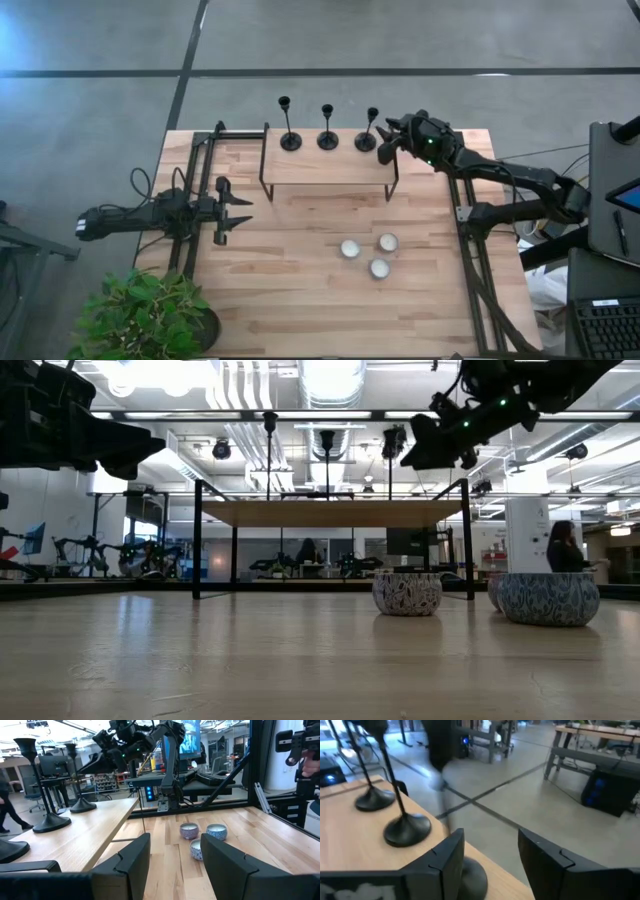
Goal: Pick & Place candle stick holders
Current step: Align the black candle holder with the other candle holder on the shelf, then put the pink scented candle on the shelf
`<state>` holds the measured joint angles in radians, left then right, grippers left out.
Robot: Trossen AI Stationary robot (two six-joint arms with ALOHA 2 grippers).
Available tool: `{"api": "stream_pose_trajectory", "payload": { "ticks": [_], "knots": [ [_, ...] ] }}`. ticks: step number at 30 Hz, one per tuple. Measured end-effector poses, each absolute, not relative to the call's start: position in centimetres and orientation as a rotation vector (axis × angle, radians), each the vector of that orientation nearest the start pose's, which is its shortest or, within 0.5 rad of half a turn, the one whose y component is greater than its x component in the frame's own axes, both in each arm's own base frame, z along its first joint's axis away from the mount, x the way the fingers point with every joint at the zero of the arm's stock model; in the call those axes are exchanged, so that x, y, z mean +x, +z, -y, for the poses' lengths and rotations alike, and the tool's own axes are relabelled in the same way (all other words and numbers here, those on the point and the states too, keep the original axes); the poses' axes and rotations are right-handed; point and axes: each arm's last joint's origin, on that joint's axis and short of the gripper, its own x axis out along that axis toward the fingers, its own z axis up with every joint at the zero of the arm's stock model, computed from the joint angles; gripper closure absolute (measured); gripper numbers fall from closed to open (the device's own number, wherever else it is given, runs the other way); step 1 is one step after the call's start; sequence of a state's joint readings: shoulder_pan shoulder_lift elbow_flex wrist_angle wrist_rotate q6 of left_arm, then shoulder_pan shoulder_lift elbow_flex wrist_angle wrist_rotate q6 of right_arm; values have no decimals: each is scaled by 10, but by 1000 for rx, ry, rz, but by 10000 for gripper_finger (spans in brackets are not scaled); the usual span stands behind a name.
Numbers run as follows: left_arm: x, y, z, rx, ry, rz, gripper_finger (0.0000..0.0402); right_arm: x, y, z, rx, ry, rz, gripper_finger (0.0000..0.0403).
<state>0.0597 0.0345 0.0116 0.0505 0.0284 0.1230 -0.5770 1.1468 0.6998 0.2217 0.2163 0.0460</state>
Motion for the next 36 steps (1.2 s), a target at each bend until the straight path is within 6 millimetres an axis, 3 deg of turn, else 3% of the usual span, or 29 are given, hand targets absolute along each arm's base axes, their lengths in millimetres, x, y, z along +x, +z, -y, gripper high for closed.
{"api": "stream_pose_trajectory", "payload": {
  "ticks": [7, 11, 17, 26, 30, 36],
  "knots": [
    [99, 170, -5, 124, 33, 26, 220, 203, 275, 137, 97, -753, -218, 222],
    [99, 170, -5, 124, 33, 25, 220, 189, 278, 126, 147, -696, -274, 230],
    [99, 170, -5, 124, 33, 25, 220, 151, 297, 96, 249, -539, -330, 247],
    [99, 170, -5, 124, 33, 25, 220, 106, 340, 38, 380, -261, -127, 285],
    [99, 170, -5, 124, 33, 25, 220, 108, 342, 19, 480, -155, -126, 307],
    [99, 170, -5, 124, 33, 25, 220, 134, 340, -21, 452, -108, -208, 347]
  ]
}}
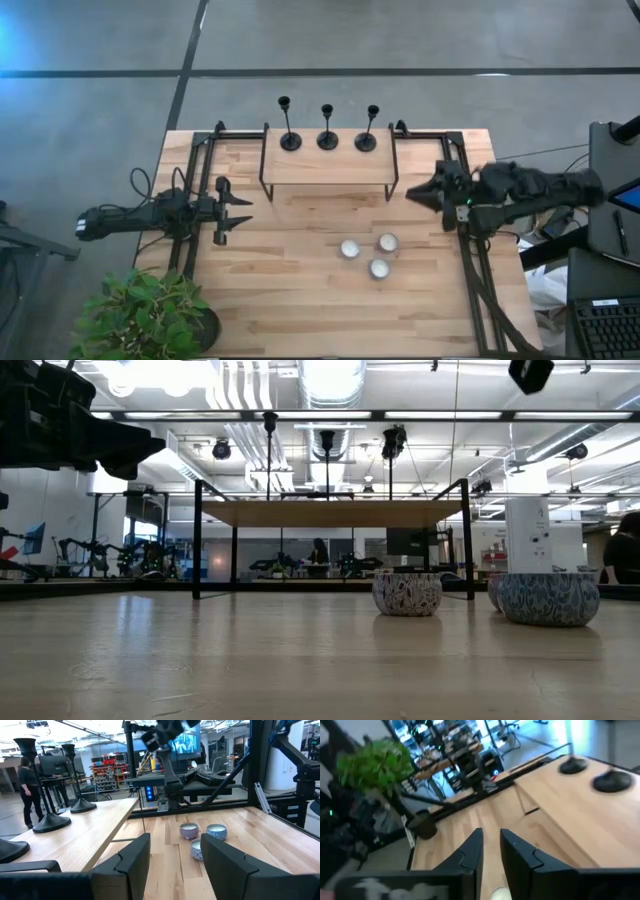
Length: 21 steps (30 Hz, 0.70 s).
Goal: Pick & Place candle stick holders
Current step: Put the pink scented candle on the shelf
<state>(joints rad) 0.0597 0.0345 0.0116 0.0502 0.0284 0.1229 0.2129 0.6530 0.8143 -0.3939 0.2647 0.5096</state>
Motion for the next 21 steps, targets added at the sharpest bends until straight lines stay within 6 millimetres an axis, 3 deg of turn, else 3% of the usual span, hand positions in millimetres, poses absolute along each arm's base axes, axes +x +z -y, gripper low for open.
{"api": "stream_pose_trajectory", "payload": {
  "ticks": [5, 10, 16, 21],
  "knots": [
    [99, 170, -5, 124, 33, 25, 220, 146, 350, -65, 346, -144, -224, 373],
    [99, 170, -5, 124, 33, 25, 220, 152, 348, -96, 198, -266, -248, 391],
    [99, 170, -5, 124, 33, 25, 221, 172, 347, -113, 179, -308, -284, 394],
    [99, 170, -5, 124, 33, 25, 220, 181, 351, -109, 269, -391, -402, 384]
  ]
}}
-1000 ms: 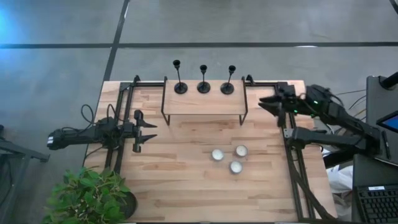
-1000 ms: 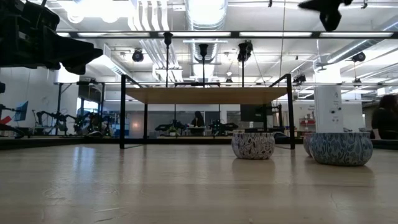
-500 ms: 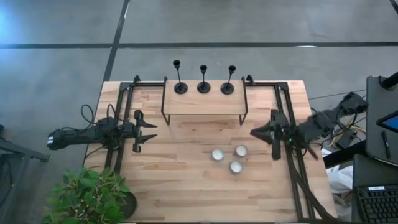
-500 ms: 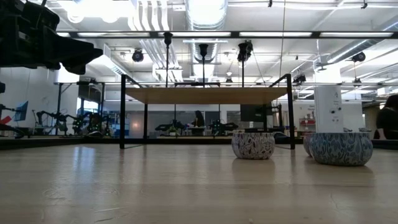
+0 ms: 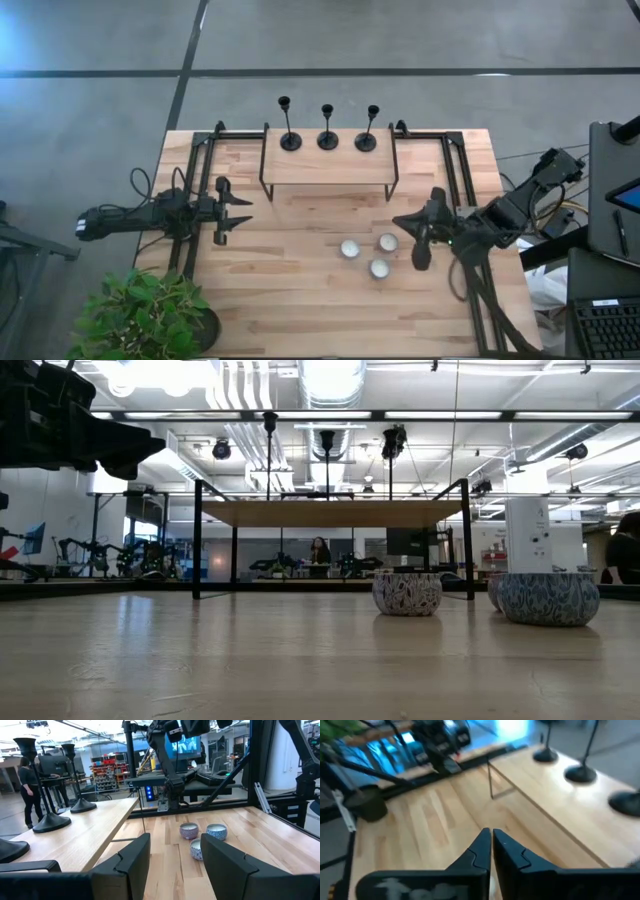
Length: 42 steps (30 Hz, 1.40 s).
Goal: Pick & Place candle stick holders
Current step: Put the pink scented candle on the shelf
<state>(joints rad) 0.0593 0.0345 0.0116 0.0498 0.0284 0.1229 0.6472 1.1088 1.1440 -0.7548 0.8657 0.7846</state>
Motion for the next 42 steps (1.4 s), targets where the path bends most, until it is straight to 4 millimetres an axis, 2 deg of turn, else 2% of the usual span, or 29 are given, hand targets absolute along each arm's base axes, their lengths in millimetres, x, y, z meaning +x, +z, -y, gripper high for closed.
{"api": "stream_pose_trajectory", "payload": {
  "ticks": [3, 8, 15, 20, 25, 30, 33, 39, 42],
  "knots": [
    [99, 170, -5, 124, 33, 25, 220, 185, 357, -110, 281, -393, -473, 356],
    [99, 170, -5, 124, 33, 25, 220, 193, 361, -109, 310, -393, -547, 283],
    [99, 169, -5, 124, 33, 23, 220, 211, 349, -109, 320, -403, -643, 169],
    [99, 169, -5, 124, 33, 23, 220, 220, 337, -110, 258, -403, -727, 115],
    [99, 169, -5, 124, 33, 22, 220, 223, 322, -107, 214, -450, -852, 84],
    [99, 169, -5, 124, 32, 19, 220, 227, 308, -99, 262, -549, -980, 58],
    [99, 169, -5, 124, 32, 19, 220, 231, 304, -97, 249, -556, -999, 46],
    [99, 169, -5, 124, 32, 18, 220, 237, 299, -94, 234, -566, -1015, 54],
    [99, 169, -5, 124, 32, 18, 220, 238, 299, -91, 295, -603, -1004, 62]
  ]
}}
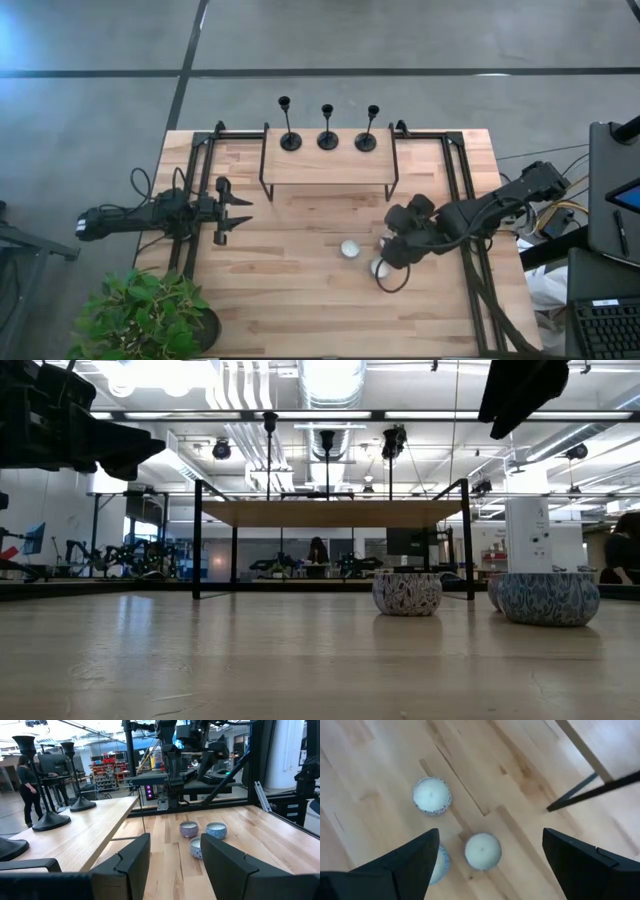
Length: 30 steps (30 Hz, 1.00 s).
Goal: Pick & Place candle stick holders
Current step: Put the pink scented candle on the shelf
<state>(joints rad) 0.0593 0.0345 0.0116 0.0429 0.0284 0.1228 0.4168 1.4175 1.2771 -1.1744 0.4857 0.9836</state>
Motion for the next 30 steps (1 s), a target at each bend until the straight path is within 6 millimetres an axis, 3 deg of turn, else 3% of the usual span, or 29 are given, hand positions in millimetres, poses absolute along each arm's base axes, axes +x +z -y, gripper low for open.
{"api": "stream_pose_trajectory", "payload": {
  "ticks": [14, 19, 30],
  "knots": [
    [99, 169, -5, 124, 32, 18, 220, 250, 273, -48, 627, -636, -1172, 35],
    [99, 169, -5, 124, 32, 18, 220, 251, 259, -44, 661, -644, -1171, 35],
    [99, 169, -5, 124, 32, 18, 220, 241, 206, -45, 888, -731, -1180, 35]
  ]
}}
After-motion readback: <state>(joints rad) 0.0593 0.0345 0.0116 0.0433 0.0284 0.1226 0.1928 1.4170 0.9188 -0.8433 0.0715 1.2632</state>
